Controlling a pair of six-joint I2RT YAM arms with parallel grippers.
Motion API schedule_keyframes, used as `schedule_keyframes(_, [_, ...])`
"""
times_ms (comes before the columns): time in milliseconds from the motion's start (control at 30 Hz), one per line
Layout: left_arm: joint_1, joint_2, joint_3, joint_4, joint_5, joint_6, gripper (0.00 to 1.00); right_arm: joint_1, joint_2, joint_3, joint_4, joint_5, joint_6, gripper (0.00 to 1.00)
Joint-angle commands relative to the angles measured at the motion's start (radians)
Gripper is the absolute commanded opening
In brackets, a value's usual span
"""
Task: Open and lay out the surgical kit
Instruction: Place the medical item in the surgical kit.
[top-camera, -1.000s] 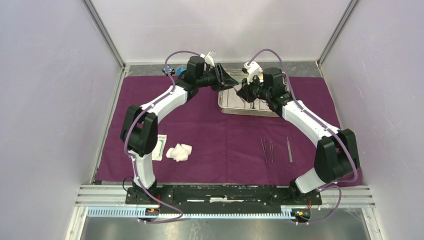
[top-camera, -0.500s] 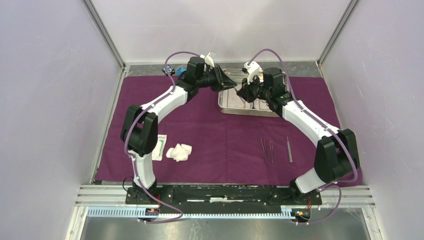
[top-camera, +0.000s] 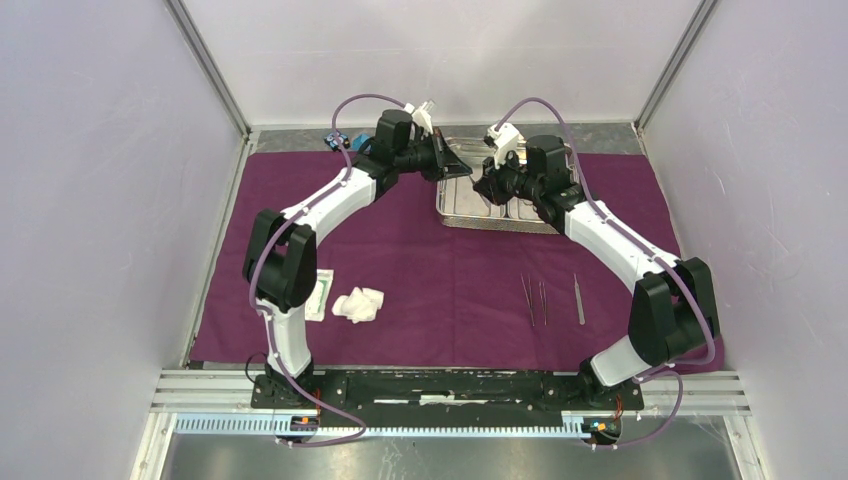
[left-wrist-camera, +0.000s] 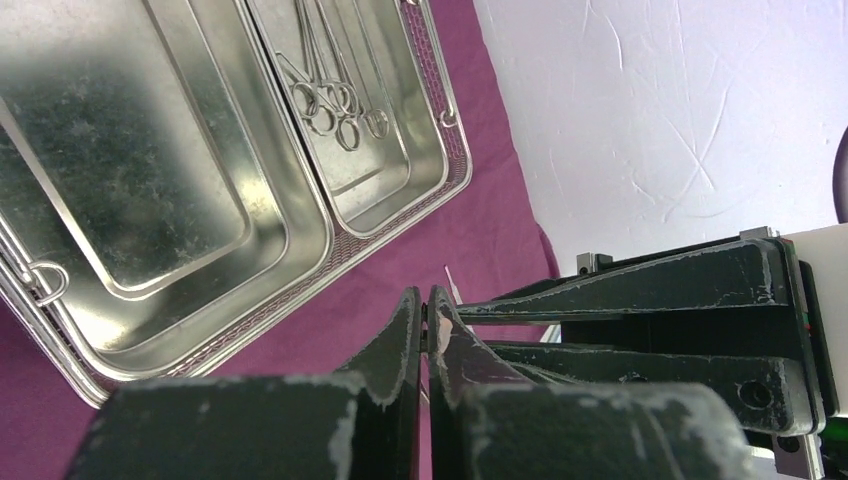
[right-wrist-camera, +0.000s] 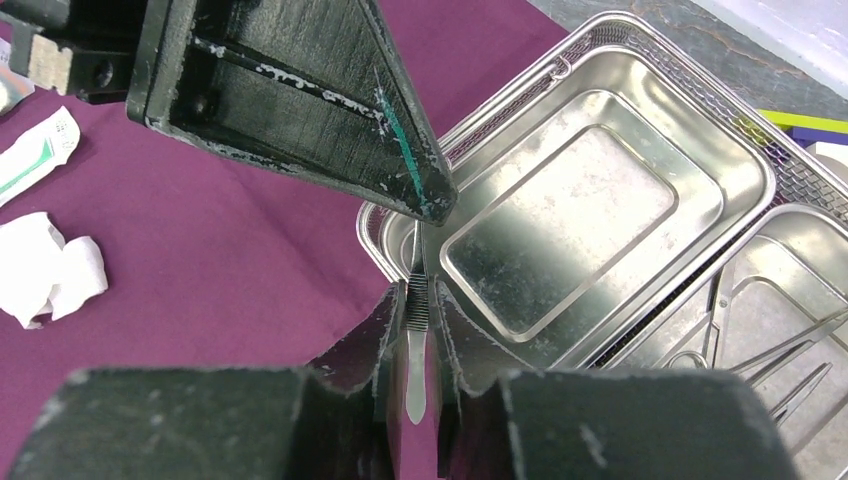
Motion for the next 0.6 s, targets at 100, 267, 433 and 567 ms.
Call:
schedule_keyframes(100, [-0.009,-0.014,0.050,0.004,0.077,0.247,0.02,0.004,-0.048,0.028,-0.040,-0.043,-0.061,0.41])
schedule_keyframes(267, [-0.009,-0.033,0.038,0.031,0.181,0.378,0.02,-0.005,-0.070,0.057,-0.138,-0.106,-0.109,0.57])
schedule_keyframes(433, [-0.002,-0.052,0.000,0.119,0.304,0.447,0.02,-0.043,-0.097,0.051,-0.182,-0.214,-0.137,0.66])
schedule_keyframes(567, [0.004,-0.067,-0.050,0.218,0.429,0.469,0.02,-0.083,-0.103,0.028,-0.195,-0.337,-0.159,0.67])
